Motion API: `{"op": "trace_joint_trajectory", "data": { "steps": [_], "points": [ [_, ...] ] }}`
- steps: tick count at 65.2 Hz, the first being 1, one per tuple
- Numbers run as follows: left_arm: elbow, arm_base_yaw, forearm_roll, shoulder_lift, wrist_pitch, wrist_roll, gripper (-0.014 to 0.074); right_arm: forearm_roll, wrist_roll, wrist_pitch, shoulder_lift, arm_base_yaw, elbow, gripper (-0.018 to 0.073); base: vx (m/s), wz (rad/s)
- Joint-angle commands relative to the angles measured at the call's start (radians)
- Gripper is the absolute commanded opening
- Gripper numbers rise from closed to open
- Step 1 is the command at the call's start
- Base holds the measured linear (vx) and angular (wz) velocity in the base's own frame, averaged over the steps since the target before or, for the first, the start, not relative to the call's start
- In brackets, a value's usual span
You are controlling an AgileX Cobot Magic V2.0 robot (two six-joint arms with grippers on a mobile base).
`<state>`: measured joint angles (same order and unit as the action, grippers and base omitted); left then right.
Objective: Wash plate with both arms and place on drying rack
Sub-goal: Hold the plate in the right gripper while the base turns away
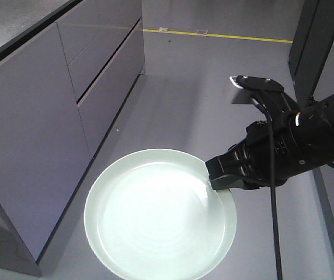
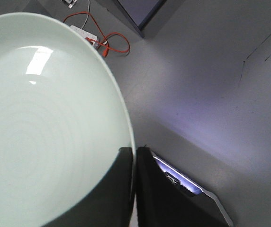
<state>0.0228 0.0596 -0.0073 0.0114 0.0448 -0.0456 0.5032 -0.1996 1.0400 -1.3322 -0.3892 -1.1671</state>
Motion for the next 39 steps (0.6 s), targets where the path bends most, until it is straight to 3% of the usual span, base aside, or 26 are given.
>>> {"op": "trace_joint_trajectory", "data": {
  "steps": [1,39],
  "points": [
    [-0.022,-0.007,-0.01,0.014,-0.074,0.0,-0.0006,0.033,-0.007,-0.031,0.031,0.001,-0.024,-0.0008,0.21,0.06],
    [-0.022,-0.007,-0.01,0.014,-0.074,0.0,-0.0006,0.033,-0.007,-0.031,0.031,0.001,-0.024,-0.0008,0.22,0.0]
  ]
}}
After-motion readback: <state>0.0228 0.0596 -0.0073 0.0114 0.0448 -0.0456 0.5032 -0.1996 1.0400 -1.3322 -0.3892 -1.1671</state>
